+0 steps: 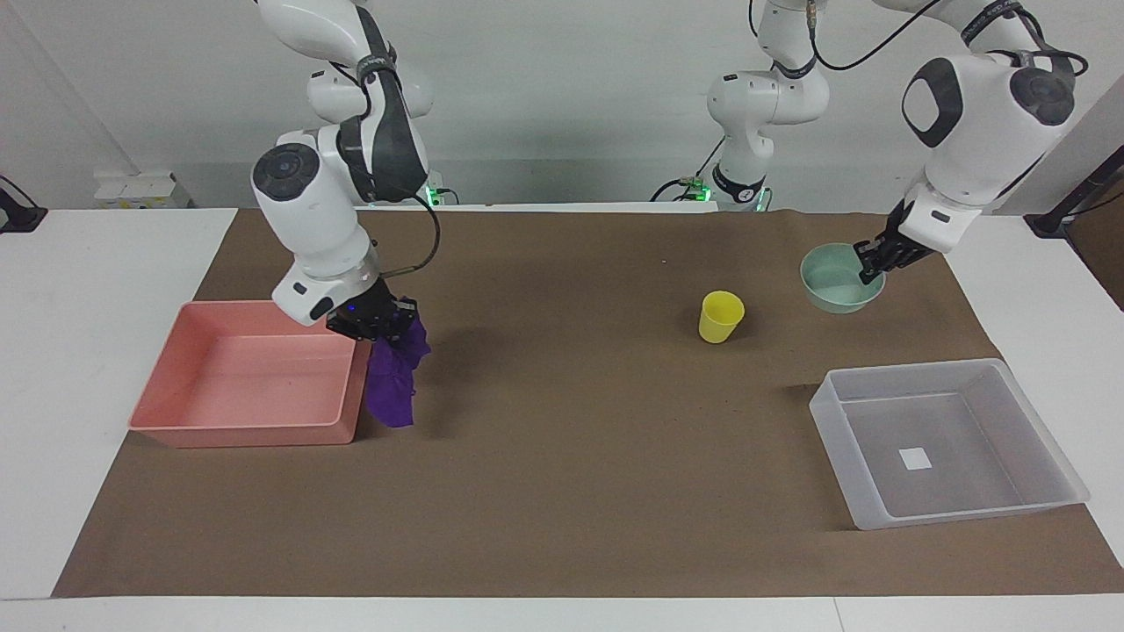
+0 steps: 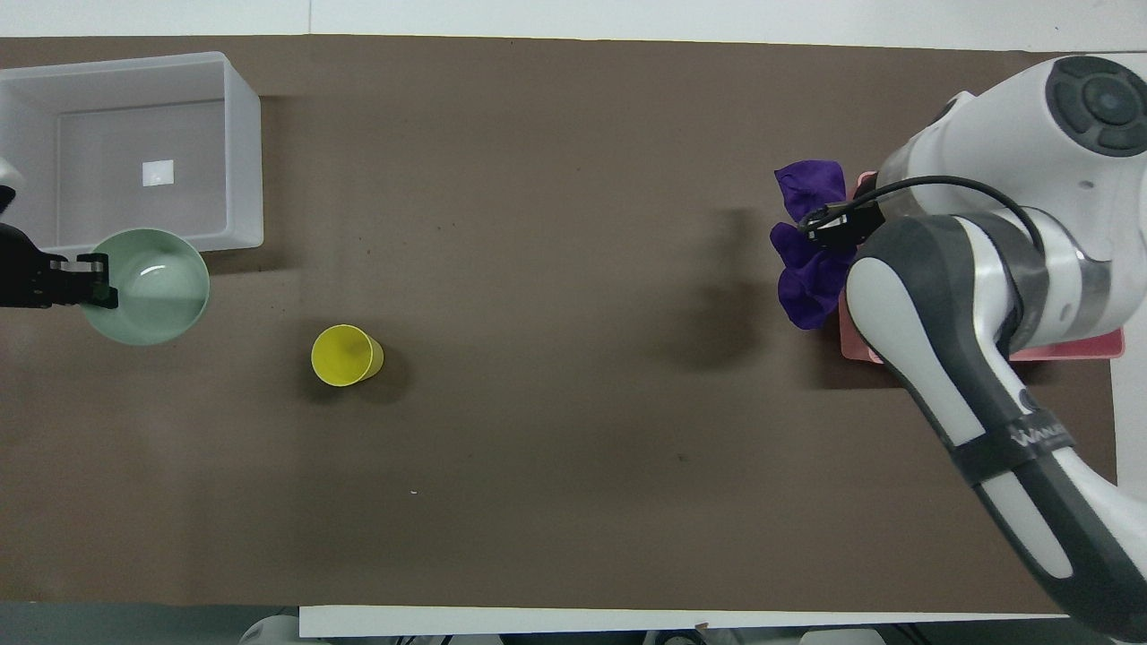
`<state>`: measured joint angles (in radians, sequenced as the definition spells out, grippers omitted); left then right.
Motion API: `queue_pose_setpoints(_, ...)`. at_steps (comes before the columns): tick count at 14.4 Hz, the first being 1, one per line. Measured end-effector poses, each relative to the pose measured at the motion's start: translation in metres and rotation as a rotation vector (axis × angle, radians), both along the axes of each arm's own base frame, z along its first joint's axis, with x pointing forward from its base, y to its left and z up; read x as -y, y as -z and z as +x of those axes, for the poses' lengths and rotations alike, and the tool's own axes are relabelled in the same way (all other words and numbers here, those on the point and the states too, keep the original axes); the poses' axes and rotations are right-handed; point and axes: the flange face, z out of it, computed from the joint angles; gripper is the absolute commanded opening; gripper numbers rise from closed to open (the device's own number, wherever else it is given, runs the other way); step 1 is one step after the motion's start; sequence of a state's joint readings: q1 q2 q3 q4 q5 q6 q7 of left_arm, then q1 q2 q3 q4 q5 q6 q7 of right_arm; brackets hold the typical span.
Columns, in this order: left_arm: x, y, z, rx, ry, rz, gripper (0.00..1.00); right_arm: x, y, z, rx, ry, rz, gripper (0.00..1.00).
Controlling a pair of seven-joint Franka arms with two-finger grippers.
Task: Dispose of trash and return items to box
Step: 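Carry the green cup to the clear bin while the right gripper lifts the cloth, then lower the green cup into the clear bin while the right gripper drops the cloth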
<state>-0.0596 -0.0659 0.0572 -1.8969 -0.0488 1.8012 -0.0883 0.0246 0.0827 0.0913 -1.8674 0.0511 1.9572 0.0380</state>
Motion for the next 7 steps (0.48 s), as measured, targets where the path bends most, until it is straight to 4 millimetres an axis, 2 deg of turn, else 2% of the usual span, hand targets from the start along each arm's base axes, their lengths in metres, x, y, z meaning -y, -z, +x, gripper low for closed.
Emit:
queue_pose_setpoints(1,-0.011,0.003,0.016,0.026,-0.028,-0.011,0.00,0.015,-0.009,-0.003,-0.001,0.000,-0.002,0.00)
queue_pose_setpoints(3,-0.027,0.023,0.055,0.062,-0.062,-0.009,0.00,0.050,-0.026,-0.011,-0.005,-0.012,-0.006,0.00)
queue_pose_setpoints(5,-0.037,0.053,0.095,0.084,-0.079,0.001,0.00,0.095,-0.035,-0.018,-0.008,-0.028,-0.007,0.00)
queue_pose_setpoints(7,-0.044,0.088,0.121,0.103,-0.090,0.010,0.00,0.138,-0.031,-0.024,-0.014,-0.013,-0.006,0.00)
